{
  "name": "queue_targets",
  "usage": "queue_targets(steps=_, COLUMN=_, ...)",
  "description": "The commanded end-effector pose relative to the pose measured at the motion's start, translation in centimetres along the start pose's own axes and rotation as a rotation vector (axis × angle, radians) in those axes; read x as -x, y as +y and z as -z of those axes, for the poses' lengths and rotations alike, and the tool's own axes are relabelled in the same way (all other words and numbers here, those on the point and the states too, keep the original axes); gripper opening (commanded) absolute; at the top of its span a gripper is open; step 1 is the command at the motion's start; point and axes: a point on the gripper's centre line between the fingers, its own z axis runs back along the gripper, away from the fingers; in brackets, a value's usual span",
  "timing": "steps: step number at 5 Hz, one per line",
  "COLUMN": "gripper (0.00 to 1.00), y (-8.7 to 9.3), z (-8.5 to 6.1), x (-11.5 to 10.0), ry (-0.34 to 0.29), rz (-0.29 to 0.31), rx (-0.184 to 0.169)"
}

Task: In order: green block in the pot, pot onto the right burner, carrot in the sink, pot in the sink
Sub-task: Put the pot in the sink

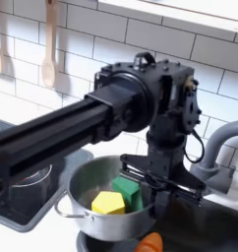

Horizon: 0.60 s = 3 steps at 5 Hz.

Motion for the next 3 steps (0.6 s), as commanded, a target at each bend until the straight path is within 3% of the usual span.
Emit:
queue_targets(steps=1, gripper=0.00, y=-1.4, z=0.0, x=0.6, ry=0.010, rz=0.039, rx=0.019)
queue_targets(steps=3, gripper=0.00, y=-3.3, z=0.2, x=1.7, ry=0.026, rz=0.109, rx=0.029)
